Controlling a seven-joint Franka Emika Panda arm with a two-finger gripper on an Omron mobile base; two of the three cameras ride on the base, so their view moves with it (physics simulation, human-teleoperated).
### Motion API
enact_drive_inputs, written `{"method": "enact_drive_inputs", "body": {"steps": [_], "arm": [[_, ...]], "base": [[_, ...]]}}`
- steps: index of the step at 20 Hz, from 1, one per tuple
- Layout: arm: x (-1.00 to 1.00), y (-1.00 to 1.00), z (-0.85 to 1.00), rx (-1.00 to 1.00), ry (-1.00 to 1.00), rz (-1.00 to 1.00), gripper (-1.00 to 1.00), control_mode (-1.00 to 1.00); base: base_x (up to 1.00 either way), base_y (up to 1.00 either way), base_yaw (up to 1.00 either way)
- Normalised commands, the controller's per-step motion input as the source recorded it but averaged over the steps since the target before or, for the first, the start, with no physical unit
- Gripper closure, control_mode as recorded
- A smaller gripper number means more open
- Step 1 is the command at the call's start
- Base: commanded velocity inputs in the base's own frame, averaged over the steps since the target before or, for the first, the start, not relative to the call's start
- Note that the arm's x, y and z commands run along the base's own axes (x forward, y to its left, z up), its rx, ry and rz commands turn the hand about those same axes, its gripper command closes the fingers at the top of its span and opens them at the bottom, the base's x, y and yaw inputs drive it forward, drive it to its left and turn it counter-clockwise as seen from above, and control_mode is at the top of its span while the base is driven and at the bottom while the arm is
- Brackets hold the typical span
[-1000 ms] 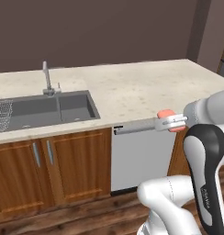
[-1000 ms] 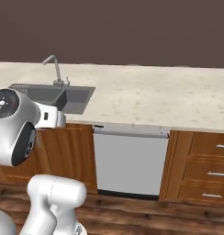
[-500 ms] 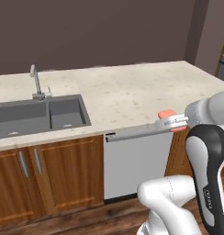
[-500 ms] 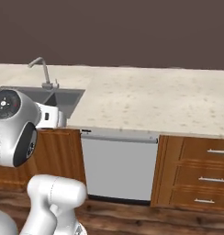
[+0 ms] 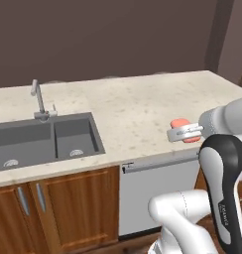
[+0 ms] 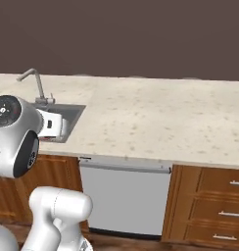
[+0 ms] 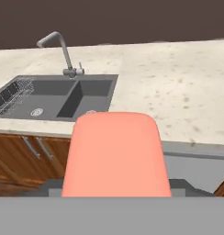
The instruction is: Locate and retrieve the bar soap and bar soap from the cabinet. Place them next to the sink.
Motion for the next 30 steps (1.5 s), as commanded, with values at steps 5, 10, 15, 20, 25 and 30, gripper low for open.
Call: {"method": "enact_drive_inputs", "body": {"steps": [5, 10, 15, 20, 25, 30], "arm": [[0.00, 0.00, 0.00, 0.00, 0.00, 0.00, 1.00, 1.00], [0.00, 0.00, 0.00, 0.00, 0.00, 0.00, 1.00, 1.00], [0.00, 0.00, 0.00, 0.00, 0.00, 0.00, 1.00, 1.00], [0.00, 0.00, 0.00, 0.00, 0.00, 0.00, 1.00, 1.00], [0.00, 0.00, 0.00, 0.00, 0.00, 0.00, 1.00, 1.00], [0.00, 0.00, 0.00, 0.00, 0.00, 0.00, 1.00, 1.00]], "base": [[0.52, 0.41, 0.01], [0.40, 0.47, 0.03], [0.50, 0.22, 0.10], [0.56, 0.00, 0.09], [0.23, 0.00, 0.05], [0.07, 0.00, 0.01]]}}
